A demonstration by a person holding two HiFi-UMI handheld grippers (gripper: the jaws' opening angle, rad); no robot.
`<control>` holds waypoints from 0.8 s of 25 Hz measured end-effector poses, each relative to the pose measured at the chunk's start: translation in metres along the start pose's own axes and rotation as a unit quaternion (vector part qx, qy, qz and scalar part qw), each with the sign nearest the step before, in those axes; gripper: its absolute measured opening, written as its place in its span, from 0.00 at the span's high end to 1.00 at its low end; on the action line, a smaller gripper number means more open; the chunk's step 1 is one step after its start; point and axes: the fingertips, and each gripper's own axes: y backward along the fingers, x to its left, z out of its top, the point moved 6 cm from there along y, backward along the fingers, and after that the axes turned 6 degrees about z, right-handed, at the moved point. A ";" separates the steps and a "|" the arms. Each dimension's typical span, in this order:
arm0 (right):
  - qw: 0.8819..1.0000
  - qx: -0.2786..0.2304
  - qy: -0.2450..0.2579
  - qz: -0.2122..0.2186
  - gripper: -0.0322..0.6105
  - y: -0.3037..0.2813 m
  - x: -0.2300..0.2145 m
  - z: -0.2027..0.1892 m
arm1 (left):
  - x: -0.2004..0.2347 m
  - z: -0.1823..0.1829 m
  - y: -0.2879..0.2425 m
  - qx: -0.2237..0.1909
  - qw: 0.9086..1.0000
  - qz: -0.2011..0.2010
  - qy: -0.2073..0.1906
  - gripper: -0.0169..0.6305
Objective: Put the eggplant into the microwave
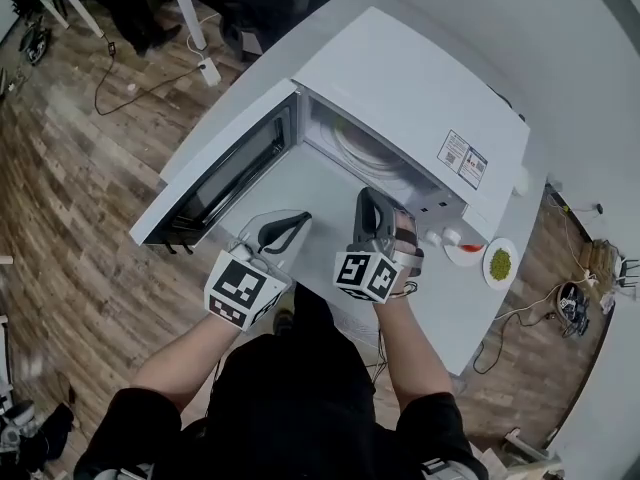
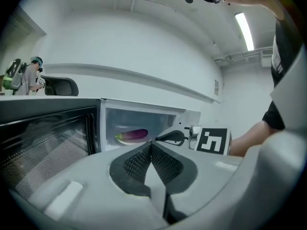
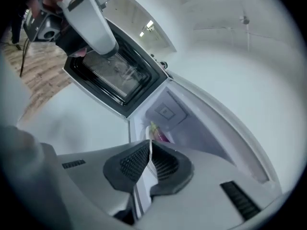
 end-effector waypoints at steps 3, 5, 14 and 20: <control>0.999 -0.009 -0.031 0.007 0.91 0.037 0.004 0.008 | -0.015 0.004 0.023 -0.006 1.000 -0.006 0.004 0.96; 0.998 -0.014 -0.056 0.013 0.91 0.062 0.006 0.012 | -0.027 0.006 0.037 -0.009 1.000 -0.013 0.006 0.96; 0.972 -0.056 -0.223 0.047 0.91 0.172 0.001 0.032 | -0.086 0.029 0.096 -0.024 0.999 -0.043 0.000 0.96; 0.942 -0.092 -0.311 0.079 0.91 0.240 -0.002 0.018 | -0.131 0.040 0.108 -0.029 0.997 -0.065 -0.007 0.96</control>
